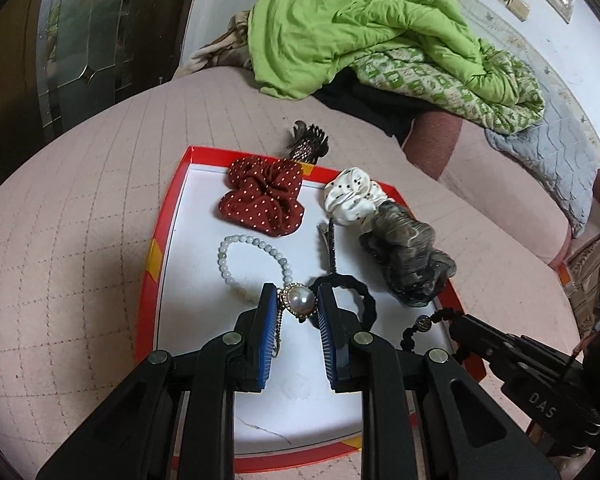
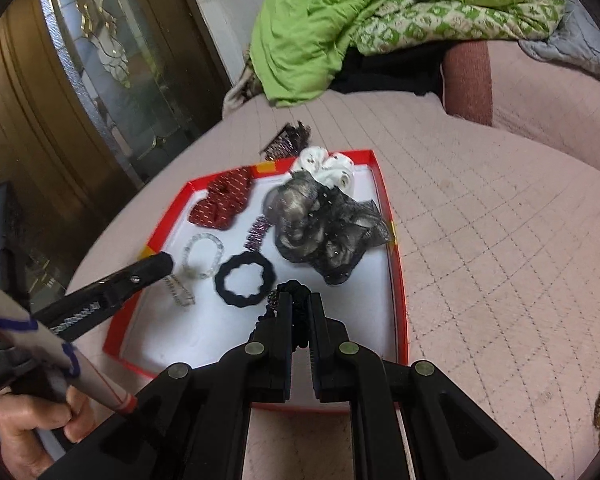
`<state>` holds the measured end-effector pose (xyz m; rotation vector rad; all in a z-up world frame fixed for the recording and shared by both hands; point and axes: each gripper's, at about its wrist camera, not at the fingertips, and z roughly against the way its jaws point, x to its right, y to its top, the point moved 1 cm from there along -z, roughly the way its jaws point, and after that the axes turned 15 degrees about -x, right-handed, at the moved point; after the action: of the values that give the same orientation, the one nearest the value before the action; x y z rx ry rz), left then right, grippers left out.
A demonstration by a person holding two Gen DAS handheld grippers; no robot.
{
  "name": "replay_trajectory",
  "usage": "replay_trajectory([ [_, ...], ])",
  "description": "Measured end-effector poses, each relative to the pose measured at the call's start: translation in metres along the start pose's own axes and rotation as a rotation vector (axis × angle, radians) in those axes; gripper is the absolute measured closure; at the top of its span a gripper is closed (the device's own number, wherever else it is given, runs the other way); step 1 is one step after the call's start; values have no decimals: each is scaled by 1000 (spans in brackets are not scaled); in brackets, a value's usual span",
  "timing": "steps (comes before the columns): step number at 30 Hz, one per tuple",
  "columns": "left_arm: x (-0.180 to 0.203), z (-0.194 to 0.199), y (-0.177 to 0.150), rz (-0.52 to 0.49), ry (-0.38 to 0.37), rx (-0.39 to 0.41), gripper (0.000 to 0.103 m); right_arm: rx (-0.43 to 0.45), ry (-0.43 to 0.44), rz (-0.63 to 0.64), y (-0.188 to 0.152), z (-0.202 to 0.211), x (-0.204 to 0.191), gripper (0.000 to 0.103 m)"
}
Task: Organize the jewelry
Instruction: 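Carry the pearl ring and black bracelet into the tray and open both grippers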
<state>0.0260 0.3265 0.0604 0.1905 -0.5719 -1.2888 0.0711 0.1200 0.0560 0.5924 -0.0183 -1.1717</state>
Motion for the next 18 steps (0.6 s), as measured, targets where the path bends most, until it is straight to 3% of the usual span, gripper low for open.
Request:
replay_trajectory([
  [18, 1, -10, 3, 10, 20, -20, 83, -53, -35, -52, 7, -29, 20, 92],
])
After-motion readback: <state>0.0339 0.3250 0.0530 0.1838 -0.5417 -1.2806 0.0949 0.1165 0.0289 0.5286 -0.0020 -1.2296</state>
